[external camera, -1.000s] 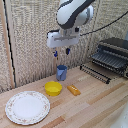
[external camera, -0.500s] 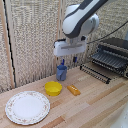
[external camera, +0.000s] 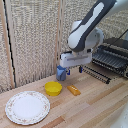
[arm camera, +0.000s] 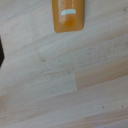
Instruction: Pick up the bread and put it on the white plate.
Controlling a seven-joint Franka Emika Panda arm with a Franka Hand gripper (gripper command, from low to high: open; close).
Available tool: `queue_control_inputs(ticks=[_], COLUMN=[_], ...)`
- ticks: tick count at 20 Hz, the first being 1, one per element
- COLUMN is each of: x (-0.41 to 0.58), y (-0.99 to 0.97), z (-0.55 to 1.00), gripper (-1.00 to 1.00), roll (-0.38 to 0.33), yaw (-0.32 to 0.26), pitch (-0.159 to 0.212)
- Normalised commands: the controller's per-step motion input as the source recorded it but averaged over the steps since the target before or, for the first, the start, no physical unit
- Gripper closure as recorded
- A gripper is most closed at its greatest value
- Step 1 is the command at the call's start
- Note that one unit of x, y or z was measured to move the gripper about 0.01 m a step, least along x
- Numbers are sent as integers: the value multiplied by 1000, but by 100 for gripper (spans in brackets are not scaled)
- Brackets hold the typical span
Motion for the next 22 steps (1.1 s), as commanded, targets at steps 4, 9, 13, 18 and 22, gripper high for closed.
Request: queue_control_inputs(ticks=[4, 9, 13, 18, 22], x=[9, 3, 0, 0, 24], y=[-146, -70, -35, 0, 0], z=[-371, -353, -330, -274, -170], gripper=[-100, -100, -100, -100, -100], roll=[0, -25, -26, -39, -43], yaw=[59, 56, 12, 0, 0], pitch=[0, 0, 0, 0, 0])
